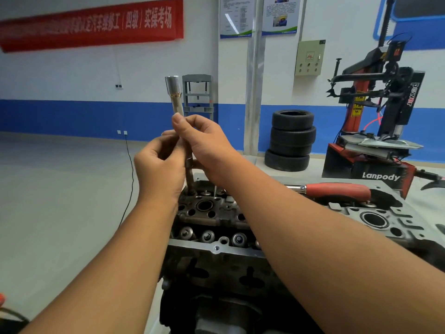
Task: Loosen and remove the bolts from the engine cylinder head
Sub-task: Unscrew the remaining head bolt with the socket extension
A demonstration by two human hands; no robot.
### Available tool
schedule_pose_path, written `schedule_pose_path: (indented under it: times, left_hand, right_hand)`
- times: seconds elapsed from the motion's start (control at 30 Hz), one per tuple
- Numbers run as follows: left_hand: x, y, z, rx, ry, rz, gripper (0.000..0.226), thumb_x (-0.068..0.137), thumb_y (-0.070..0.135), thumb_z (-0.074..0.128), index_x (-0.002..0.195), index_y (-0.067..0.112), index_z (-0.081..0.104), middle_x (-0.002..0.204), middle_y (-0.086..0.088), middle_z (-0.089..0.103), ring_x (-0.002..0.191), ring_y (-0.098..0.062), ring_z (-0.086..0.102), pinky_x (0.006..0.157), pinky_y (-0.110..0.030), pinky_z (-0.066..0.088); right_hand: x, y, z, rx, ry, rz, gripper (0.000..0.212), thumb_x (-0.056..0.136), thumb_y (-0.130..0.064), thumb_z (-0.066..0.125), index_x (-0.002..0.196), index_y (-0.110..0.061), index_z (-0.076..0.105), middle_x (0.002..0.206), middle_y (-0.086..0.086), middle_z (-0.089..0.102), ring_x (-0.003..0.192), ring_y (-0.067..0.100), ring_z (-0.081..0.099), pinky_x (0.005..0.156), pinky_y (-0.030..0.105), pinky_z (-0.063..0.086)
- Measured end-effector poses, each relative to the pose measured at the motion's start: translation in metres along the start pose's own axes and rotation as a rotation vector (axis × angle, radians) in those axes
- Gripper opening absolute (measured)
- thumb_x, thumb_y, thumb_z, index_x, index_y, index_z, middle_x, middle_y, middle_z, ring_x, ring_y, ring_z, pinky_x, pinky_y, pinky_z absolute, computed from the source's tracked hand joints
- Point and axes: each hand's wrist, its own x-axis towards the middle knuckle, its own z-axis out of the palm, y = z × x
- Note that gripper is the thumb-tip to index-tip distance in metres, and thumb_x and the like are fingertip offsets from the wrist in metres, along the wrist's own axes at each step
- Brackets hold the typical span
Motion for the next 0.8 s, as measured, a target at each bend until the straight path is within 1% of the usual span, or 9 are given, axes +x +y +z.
schedule_pose_path:
  times: [0.07,0.13,0.23,0.33,0.43,0.53,0.6,0.7,0.8]
  left_hand:
    - [-0.0001,0.0001,0.0018,-0.037,-0.048,-0.050,0.017,0.105,0.025,0.063,0.109,0.025,0.080,0.102,-0.003,0.080,0.100,-0.023,0.077,0.086,-0.041,0.063]
    - [0.0009,-0.0004,0.0019,-0.012,-0.059,-0.047,0.022,0.107,0.022,0.059,0.116,0.022,0.078,0.105,-0.005,0.079,0.101,-0.024,0.077,0.090,-0.044,0.064]
    - [0.0021,-0.0012,-0.0010,0.053,-0.012,0.026,0.014,0.101,0.018,0.069,0.099,0.027,0.079,0.095,0.001,0.080,0.091,-0.018,0.078,0.086,-0.045,0.065]
    - [0.0028,-0.0017,-0.0032,0.098,0.054,0.073,0.014,0.092,0.018,0.080,0.088,0.031,0.075,0.082,0.008,0.078,0.081,-0.012,0.077,0.080,-0.042,0.066]
    - [0.0003,0.0003,-0.0013,0.014,0.005,0.012,0.008,0.097,0.025,0.075,0.094,0.030,0.080,0.092,0.002,0.080,0.092,-0.019,0.078,0.084,-0.044,0.065]
    - [-0.0004,0.0019,0.0014,-0.024,-0.046,-0.056,0.020,0.106,0.021,0.060,0.109,0.022,0.080,0.102,-0.006,0.080,0.099,-0.024,0.077,0.091,-0.046,0.063]
    - [-0.0003,0.0025,0.0010,0.024,-0.030,-0.028,0.020,0.106,0.018,0.060,0.104,0.023,0.079,0.099,-0.002,0.080,0.095,-0.021,0.078,0.090,-0.046,0.064]
    - [-0.0007,0.0021,-0.0015,0.054,0.015,0.031,0.014,0.098,0.018,0.074,0.090,0.030,0.076,0.089,0.003,0.080,0.088,-0.018,0.078,0.084,-0.045,0.065]
    - [-0.0010,0.0017,-0.0023,0.025,0.019,0.018,0.010,0.095,0.024,0.078,0.088,0.031,0.077,0.089,0.003,0.080,0.089,-0.019,0.078,0.084,-0.044,0.066]
  right_hand:
    - [-0.0011,-0.0022,0.0000,0.016,0.004,0.017,0.032,0.104,-0.044,0.058,0.094,-0.015,0.069,0.096,0.006,0.076,0.074,0.014,0.071,0.059,0.031,0.058]
    - [-0.0014,-0.0030,0.0003,0.014,0.003,0.034,0.037,0.106,-0.047,0.054,0.095,-0.016,0.072,0.093,0.002,0.076,0.074,0.012,0.071,0.059,0.030,0.058]
    - [-0.0001,-0.0009,0.0018,0.001,-0.012,0.029,0.032,0.101,-0.048,0.062,0.097,-0.018,0.070,0.092,0.003,0.073,0.080,0.018,0.070,0.072,0.042,0.062]
    - [-0.0003,0.0011,0.0040,0.003,-0.022,0.002,0.025,0.098,-0.040,0.069,0.092,-0.016,0.063,0.095,0.009,0.072,0.084,0.024,0.069,0.081,0.050,0.061]
    - [-0.0011,0.0009,0.0035,-0.005,-0.024,-0.004,0.029,0.103,-0.042,0.061,0.090,-0.016,0.067,0.093,0.007,0.072,0.077,0.018,0.069,0.065,0.039,0.061]
    - [-0.0018,-0.0013,-0.0010,0.027,0.003,0.032,0.039,0.106,-0.046,0.053,0.095,-0.015,0.073,0.091,0.003,0.074,0.067,0.010,0.070,0.059,0.030,0.057]
    - [-0.0020,-0.0011,-0.0022,0.025,0.005,0.037,0.037,0.104,-0.048,0.056,0.095,-0.016,0.073,0.088,0.000,0.073,0.067,0.010,0.070,0.060,0.030,0.057]
    - [-0.0012,0.0012,-0.0011,-0.002,0.015,0.011,0.031,0.098,-0.046,0.067,0.095,-0.015,0.063,0.088,0.003,0.071,0.072,0.015,0.068,0.064,0.037,0.059]
    - [-0.0001,0.0019,0.0005,0.014,-0.005,0.010,0.030,0.101,-0.042,0.064,0.097,-0.013,0.064,0.099,0.007,0.078,0.081,0.018,0.072,0.067,0.041,0.063]
